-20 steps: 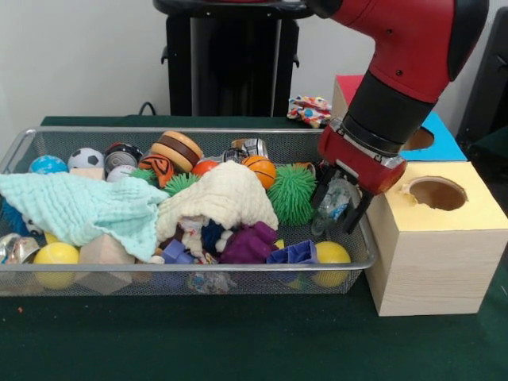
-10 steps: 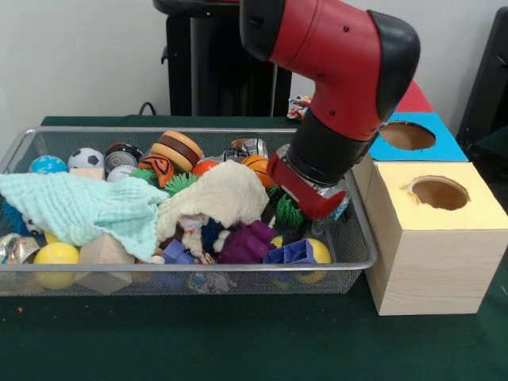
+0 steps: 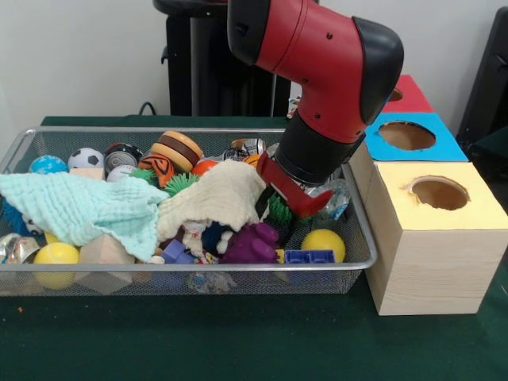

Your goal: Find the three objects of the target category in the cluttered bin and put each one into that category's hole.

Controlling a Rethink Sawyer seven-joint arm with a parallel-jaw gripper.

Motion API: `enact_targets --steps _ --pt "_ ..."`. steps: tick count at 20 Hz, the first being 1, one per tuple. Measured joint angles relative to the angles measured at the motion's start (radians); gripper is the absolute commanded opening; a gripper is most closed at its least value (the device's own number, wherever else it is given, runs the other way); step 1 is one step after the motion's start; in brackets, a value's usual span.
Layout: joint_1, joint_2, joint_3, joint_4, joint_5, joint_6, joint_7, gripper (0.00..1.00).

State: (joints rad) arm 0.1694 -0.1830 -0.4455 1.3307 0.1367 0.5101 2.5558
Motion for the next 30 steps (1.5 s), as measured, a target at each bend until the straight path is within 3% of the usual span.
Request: enact_targets --steps 17,30 --pt "0.032 -0.013 0.01 0.063 0.0 -0.084 0.0 1.0" --pt "0.041 -0.015 0.029 0.125 0.0 -0.085 0.0 1.0"
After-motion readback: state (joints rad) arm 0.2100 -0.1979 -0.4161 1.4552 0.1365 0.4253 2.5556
